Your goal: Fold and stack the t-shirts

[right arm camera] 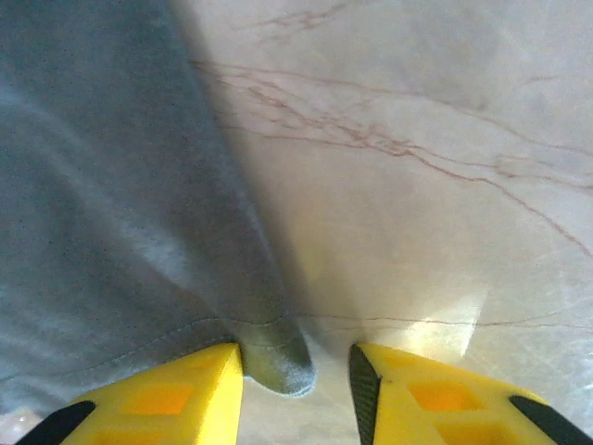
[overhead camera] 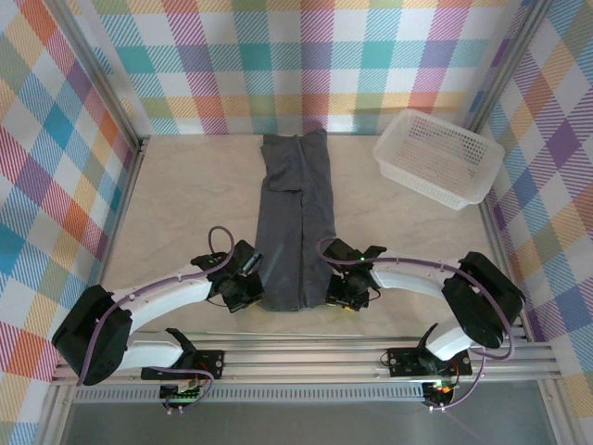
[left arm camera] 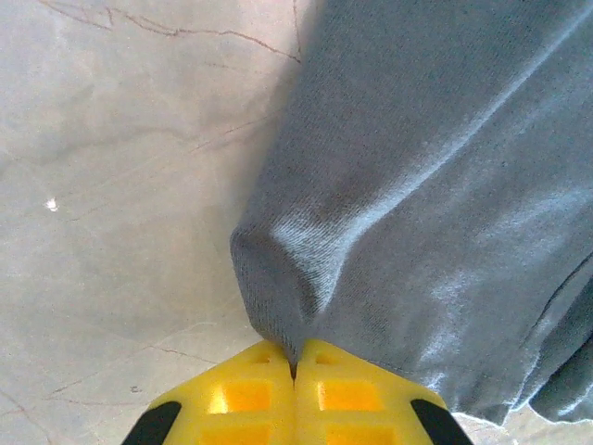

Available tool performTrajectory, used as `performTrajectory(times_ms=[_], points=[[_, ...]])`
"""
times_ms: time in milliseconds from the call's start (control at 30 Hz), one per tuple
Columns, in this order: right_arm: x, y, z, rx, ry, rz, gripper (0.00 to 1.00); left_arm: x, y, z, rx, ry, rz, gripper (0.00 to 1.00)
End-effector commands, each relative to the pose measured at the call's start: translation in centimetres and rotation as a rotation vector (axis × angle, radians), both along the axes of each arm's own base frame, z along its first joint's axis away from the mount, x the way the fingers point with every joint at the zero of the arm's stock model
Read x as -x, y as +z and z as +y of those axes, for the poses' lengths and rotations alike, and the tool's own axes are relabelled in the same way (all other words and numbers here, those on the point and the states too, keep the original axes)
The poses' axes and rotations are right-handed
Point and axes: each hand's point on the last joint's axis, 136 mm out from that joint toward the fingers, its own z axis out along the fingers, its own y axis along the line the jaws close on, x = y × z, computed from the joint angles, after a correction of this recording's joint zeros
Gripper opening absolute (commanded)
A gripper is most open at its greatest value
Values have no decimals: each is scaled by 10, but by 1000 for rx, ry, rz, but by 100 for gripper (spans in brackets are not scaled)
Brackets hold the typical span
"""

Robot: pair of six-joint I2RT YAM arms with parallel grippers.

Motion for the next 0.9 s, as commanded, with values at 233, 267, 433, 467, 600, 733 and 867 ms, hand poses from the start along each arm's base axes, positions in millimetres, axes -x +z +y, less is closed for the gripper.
performTrajectory(times_ms=[233,267,433,467,600,733,867], points=[[-17,6,24,0,38,-16,31,4,5,2,-7,0,-4,0],[-17,5,24,11,38,-10,27,3,5,2,-6,1,-6,0],[-14,-2,18,35,21,6,6,3,6,2,-2,4,-13,0],[-14,-2,17,36,16,0,2,4,6,3,-2,3,-11,0],[-16,10,9,44,-7,-45,0,4,9,6,-11,2,-19,0],[-6,20,-3,40,-15,-46,0,10,9,5,4,-17,-10,0],[23,16,-12,51,17,2,0,22,4,7,11,-64,30,0]])
